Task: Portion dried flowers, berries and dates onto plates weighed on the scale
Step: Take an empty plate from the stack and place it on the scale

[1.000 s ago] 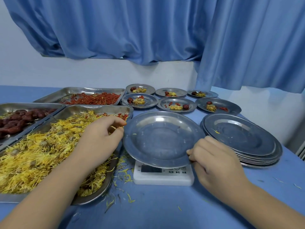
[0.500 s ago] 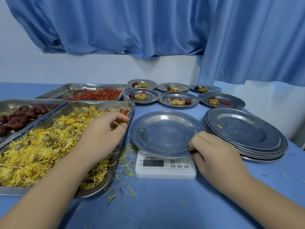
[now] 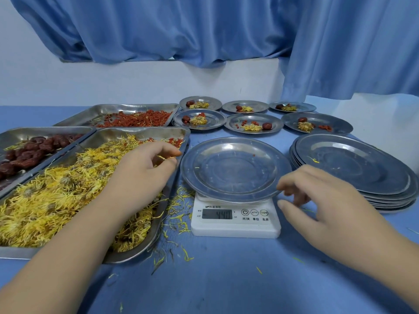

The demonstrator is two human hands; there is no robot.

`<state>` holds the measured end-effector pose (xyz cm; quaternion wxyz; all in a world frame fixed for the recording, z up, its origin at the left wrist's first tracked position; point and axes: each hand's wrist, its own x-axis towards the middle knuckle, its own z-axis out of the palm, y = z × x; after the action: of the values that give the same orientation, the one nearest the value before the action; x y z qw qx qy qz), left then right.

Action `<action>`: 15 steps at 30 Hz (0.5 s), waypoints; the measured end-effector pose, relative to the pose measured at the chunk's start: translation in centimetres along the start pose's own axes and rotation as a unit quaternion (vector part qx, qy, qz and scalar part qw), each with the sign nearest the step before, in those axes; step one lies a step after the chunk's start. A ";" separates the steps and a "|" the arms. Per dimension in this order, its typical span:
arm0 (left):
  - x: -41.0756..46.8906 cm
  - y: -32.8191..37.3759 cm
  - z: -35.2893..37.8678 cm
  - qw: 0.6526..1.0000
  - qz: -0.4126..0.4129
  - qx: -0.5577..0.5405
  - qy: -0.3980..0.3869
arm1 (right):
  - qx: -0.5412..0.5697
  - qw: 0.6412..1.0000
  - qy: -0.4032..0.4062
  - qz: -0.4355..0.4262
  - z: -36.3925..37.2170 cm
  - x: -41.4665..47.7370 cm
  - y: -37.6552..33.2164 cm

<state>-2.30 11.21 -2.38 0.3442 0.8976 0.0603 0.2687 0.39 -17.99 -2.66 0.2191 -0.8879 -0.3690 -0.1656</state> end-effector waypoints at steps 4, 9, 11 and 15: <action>0.0 -0.1 0.0 1.000 -0.002 0.005 -0.004 | -0.057 0.989 -0.138 0.008 0.1 -0.6 -0.4; -0.2 0.1 0.1 1.000 0.005 0.007 -0.005 | -0.082 0.983 -0.164 0.021 1.4 -1.2 -0.5; -0.2 0.1 0.1 1.000 0.006 0.003 -0.003 | -0.081 0.983 -0.161 0.029 1.5 -1.1 -0.4; -0.2 0.2 0.2 1.000 0.005 -0.007 -0.002 | -0.096 0.980 -0.167 0.049 1.5 -1.1 -0.7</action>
<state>-2.36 10.89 -2.39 0.3495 0.8960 0.0528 0.2687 -0.66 -17.40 -4.28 0.0762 -0.9370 -0.3388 -0.0386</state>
